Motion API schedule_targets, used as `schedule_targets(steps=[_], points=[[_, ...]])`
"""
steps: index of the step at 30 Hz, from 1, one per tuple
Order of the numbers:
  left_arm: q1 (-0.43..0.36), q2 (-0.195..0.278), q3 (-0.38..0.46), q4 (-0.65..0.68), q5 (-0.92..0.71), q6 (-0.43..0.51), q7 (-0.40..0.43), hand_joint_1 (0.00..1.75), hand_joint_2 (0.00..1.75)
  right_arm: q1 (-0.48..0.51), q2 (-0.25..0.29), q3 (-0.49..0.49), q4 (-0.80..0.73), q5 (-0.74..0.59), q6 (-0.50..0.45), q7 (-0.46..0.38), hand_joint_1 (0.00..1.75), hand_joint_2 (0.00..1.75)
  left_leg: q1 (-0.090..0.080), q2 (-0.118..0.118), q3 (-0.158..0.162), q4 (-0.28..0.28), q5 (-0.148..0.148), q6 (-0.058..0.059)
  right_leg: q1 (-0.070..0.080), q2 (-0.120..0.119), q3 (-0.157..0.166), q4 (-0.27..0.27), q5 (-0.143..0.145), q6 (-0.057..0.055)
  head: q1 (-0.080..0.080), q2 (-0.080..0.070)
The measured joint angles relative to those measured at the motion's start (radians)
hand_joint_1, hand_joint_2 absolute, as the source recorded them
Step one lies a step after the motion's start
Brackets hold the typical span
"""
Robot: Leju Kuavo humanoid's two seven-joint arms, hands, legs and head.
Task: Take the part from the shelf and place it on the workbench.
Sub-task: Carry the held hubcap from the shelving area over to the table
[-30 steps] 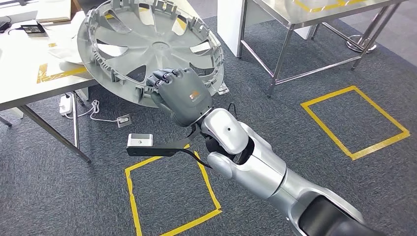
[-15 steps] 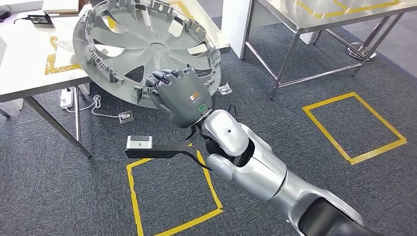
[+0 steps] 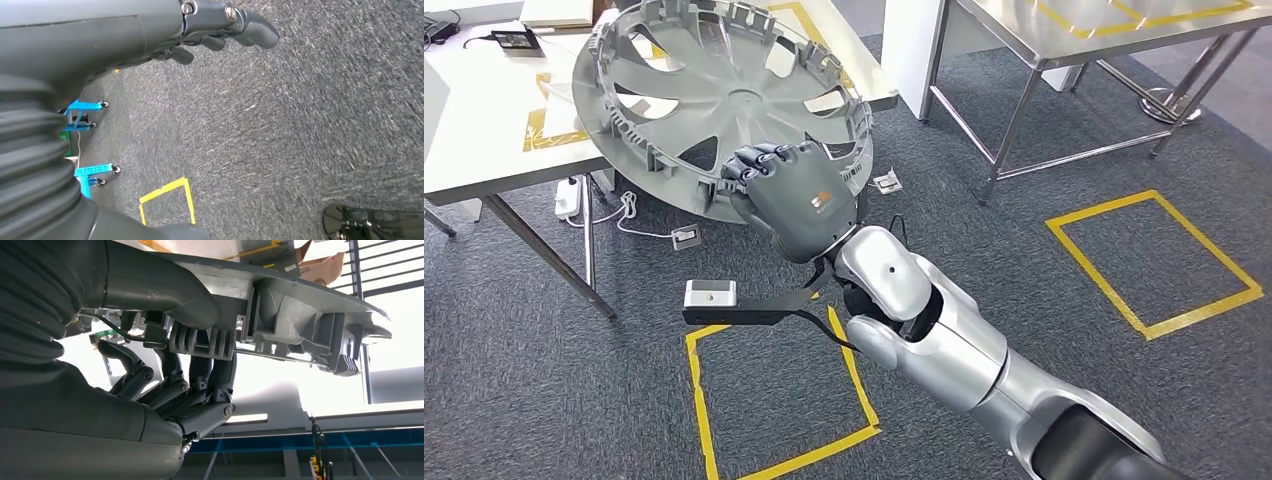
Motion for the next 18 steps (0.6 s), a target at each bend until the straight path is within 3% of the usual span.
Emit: schedule_targets(steps=[2,3,8,10,12,13,14,15,17,18], points=[[0.000,0.000,0.000,0.000,0.000,0.000,-0.001,0.00,1.75,0.003,0.000,0.000,0.000,0.000,-0.001,0.000,1.75,1.75,0.003,-0.005,0.004,0.008,-0.011,-0.016,-0.002,0.002,0.063,-0.134,0.055,-0.001,0.000,0.000],[0.000,0.000,0.001,0.000,0.000,0.000,-0.001,0.00,1.75,0.003,-0.001,0.000,-0.001,0.000,-0.002,-0.001,1.75,1.75,0.003,-0.007,0.004,0.011,-0.015,-0.024,-0.001,0.005,0.083,-0.175,0.065,-0.006,0.000,0.000],[0.000,0.000,0.002,0.000,0.000,0.000,-0.001,0.00,1.75,0.005,0.001,-0.001,-0.002,0.001,-0.005,0.000,1.75,1.75,0.006,-0.004,0.008,0.017,-0.030,-0.058,0.003,0.008,0.105,-0.197,0.052,-0.048,-0.001,0.000],[-0.001,0.000,0.003,0.000,0.000,0.000,-0.001,0.00,1.75,0.005,0.003,-0.002,-0.003,0.002,-0.005,0.000,1.75,1.75,0.006,0.003,-0.036,0.101,-0.064,-0.061,0.002,0.006,0.119,-0.202,0.044,-0.063,-0.004,0.000],[0.000,0.001,0.006,0.000,0.000,0.000,-0.001,0.00,1.75,0.005,0.003,-0.002,-0.003,0.004,-0.005,0.000,1.75,1.75,0.004,0.004,-0.117,0.231,-0.103,-0.061,0.006,0.006,0.130,-0.202,0.033,-0.070,-0.004,0.000],[0.001,0.002,0.007,0.000,0.000,0.000,-0.001,0.00,1.75,0.006,0.003,-0.002,-0.003,0.006,-0.005,0.000,1.75,1.75,0.003,0.004,-0.150,0.275,-0.105,-0.060,0.008,0.006,0.137,-0.202,0.026,-0.072,-0.004,0.000],[0.002,0.002,0.007,0.000,0.000,0.000,-0.001,0.00,1.75,0.007,0.003,-0.002,-0.003,0.006,-0.004,0.000,1.75,1.75,0.002,0.004,-0.167,0.286,-0.088,-0.058,0.010,0.007,0.147,-0.202,0.018,-0.073,-0.004,0.000],[0.003,0.002,0.007,0.001,0.000,0.000,-0.001,0.00,1.75,0.008,0.003,-0.002,-0.003,0.007,-0.004,0.000,1.75,1.75,0.001,0.004,-0.163,0.256,-0.050,-0.054,0.011,0.007,0.160,-0.202,0.009,-0.072,-0.004,0.000],[0.003,0.002,0.008,0.001,0.000,0.001,-0.001,0.00,1.75,0.010,0.003,-0.002,-0.003,0.007,-0.004,0.000,1.75,1.75,-0.004,0.007,-0.115,0.129,0.039,-0.042,0.013,0.007,0.185,-0.202,-0.012,-0.066,-0.004,0.000],[0.002,0.002,0.008,0.001,0.000,0.001,-0.001,0.00,1.75,0.009,0.004,-0.002,-0.003,0.007,-0.004,0.000,1.75,1.75,-0.009,0.008,-0.088,0.070,0.059,-0.036,0.014,0.007,0.192,-0.202,-0.021,-0.061,-0.004,0.000]])
